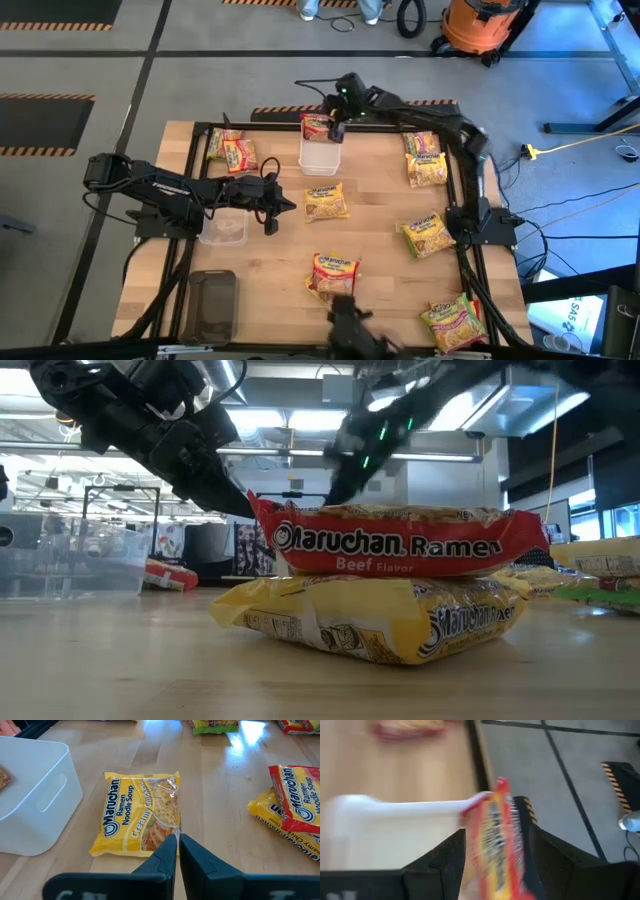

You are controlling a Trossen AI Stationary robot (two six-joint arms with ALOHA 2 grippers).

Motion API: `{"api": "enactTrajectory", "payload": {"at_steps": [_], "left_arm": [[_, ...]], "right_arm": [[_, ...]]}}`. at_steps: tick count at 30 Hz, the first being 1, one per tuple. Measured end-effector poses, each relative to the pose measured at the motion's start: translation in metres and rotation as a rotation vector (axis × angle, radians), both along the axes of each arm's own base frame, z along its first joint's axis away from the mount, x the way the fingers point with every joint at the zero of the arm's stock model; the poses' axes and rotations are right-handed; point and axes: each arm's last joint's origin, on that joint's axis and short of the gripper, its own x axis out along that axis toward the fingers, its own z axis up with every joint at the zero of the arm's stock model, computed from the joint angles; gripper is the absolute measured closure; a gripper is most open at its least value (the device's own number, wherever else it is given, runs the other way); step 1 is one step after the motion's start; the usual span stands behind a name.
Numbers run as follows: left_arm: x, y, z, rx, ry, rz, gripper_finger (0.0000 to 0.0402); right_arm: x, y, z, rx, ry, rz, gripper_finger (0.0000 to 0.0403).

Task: Sort Maruchan noodles
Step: Put the red noodle pack into the white bin

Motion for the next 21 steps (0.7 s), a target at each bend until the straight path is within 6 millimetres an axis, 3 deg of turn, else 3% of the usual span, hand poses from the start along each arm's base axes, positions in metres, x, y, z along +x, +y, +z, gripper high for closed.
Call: {"api": "enactTrajectory", "payload": {"at_steps": [4,8,12,21], "left_arm": [[0.000,0.000,0.000,-0.002,0.000,-0.004,0.0386],[0.001,-0.006,0.001,-0.003,-0.007,-0.030,0.0386],[0.004,-0.021,0.004,-0.007,-0.060,-0.093,0.0386],[0.020,-0.075,0.002,-0.131,-0.051,-0.148,0.0386]], "right_arm": [[-0.026,0.053,0.042,0.142,0.081,0.012,0.0207],[-0.047,0.114,0.056,0.288,0.109,0.097,0.0207],[-0.056,0.172,0.038,0.334,0.076,0.210,0.0207],[-0.079,0.275,-0.040,0.518,0.028,0.284,0.0207]]}}
